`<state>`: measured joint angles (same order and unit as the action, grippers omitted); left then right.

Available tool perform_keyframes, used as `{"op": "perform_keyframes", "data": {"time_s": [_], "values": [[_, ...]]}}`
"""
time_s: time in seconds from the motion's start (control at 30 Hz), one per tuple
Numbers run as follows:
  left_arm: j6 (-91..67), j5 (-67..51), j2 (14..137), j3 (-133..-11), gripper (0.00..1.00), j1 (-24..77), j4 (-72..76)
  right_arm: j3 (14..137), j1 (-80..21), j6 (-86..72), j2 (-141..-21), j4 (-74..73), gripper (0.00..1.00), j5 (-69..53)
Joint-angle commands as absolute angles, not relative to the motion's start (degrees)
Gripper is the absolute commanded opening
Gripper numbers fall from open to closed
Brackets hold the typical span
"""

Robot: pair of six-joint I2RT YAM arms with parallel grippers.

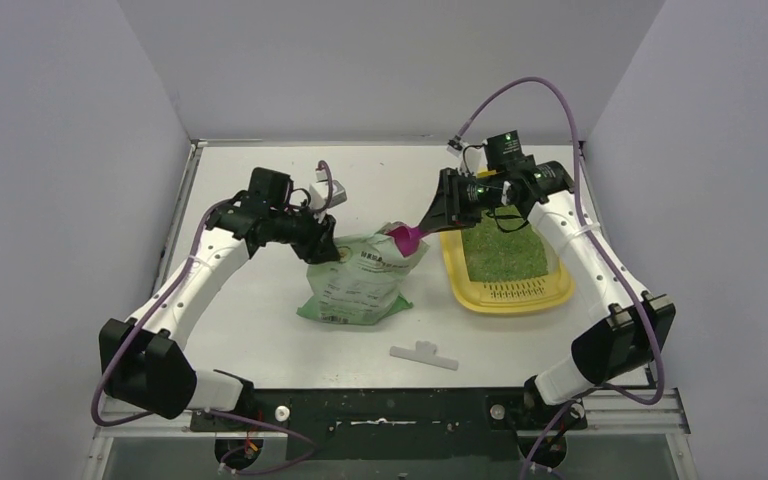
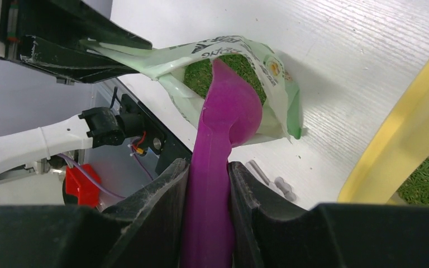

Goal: Fill the litter box with clean litter
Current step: 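Scoop the cat litter from the cat litter bag.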

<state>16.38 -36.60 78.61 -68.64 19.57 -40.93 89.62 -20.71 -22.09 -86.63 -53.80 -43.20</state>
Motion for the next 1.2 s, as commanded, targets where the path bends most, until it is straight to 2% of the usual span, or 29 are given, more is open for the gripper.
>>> {"op": "perform_keyframes", "data": {"time_s": [0.0, 0.13, 0.53, 0.87, 1.17], "values": [[19.28, -37.66, 77.26, -70.94, 0.22, 20.56, -43.76, 96.76, -20.79, -19.48, -86.52, -57.36, 0.00, -41.13], [19.46, -37.42, 74.45, -68.19, 0.00, 20.82, -41.55, 101.46, -19.19, -16.15, -87.62, -62.46, 0.00, -39.99], [23.86, -39.44, 64.33, -59.91, 0.00, 21.60, -31.84, 107.40, -15.43, -11.94, -87.96, -68.21, 0.00, -43.24], [29.69, -37.75, 62.19, -59.63, 0.00, 24.69, -33.09, 108.96, -15.51, -10.26, -89.97, -69.53, 0.00, -44.74], [30.02, -35.17, 60.52, -59.44, 0.00, 25.75, -31.08, 97.01, -20.25, -15.21, -88.41, -61.11, 0.00, -47.18]]}}
